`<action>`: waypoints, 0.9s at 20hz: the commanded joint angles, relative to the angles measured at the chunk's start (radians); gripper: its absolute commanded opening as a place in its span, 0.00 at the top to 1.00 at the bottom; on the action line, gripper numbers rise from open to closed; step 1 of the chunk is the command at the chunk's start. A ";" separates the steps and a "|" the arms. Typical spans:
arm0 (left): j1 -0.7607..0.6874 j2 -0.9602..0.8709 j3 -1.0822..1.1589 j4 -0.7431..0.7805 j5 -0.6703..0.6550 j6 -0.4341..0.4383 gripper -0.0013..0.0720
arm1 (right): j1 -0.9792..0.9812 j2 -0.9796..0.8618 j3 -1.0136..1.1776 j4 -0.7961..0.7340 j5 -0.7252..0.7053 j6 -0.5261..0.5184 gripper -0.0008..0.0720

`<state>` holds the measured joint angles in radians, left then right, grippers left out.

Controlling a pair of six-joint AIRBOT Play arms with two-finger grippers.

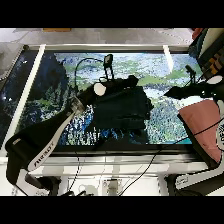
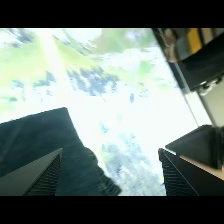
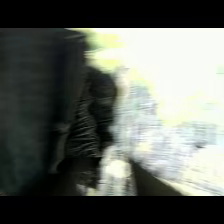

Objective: Fold the clothes and pants, and hang the long-sleeved shirts on hangers.

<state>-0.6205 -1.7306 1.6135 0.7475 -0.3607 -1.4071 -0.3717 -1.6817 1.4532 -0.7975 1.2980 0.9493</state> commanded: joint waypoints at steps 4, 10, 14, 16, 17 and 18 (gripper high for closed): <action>0.086 0.022 0.003 0.038 -0.222 0.001 0.02 | 0.087 -0.056 -0.125 0.073 -0.134 0.096 0.06; 0.087 0.022 0.003 0.038 -0.254 0.001 0.02 | 0.211 -0.168 -0.124 0.158 -0.139 0.169 0.03; 0.089 0.022 0.003 0.039 -0.254 0.001 0.02 | 0.249 -0.193 -0.121 0.286 -0.097 0.139 0.03; 0.093 0.021 0.002 0.044 -0.254 0.001 0.02 | 0.268 -0.193 -0.095 0.297 -0.049 0.110 0.03; 0.093 0.021 0.002 0.078 -0.254 0.001 0.02 | 0.277 -0.193 -0.073 0.296 -0.013 0.104 0.03; 0.093 0.021 0.002 0.117 -0.254 0.001 0.02 | 0.283 -0.193 -0.050 0.295 0.016 0.098 0.03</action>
<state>-0.5297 -1.7096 1.6157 0.8047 -0.6125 -1.4067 -0.1139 -1.8698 1.3643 -0.5339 1.2366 1.0744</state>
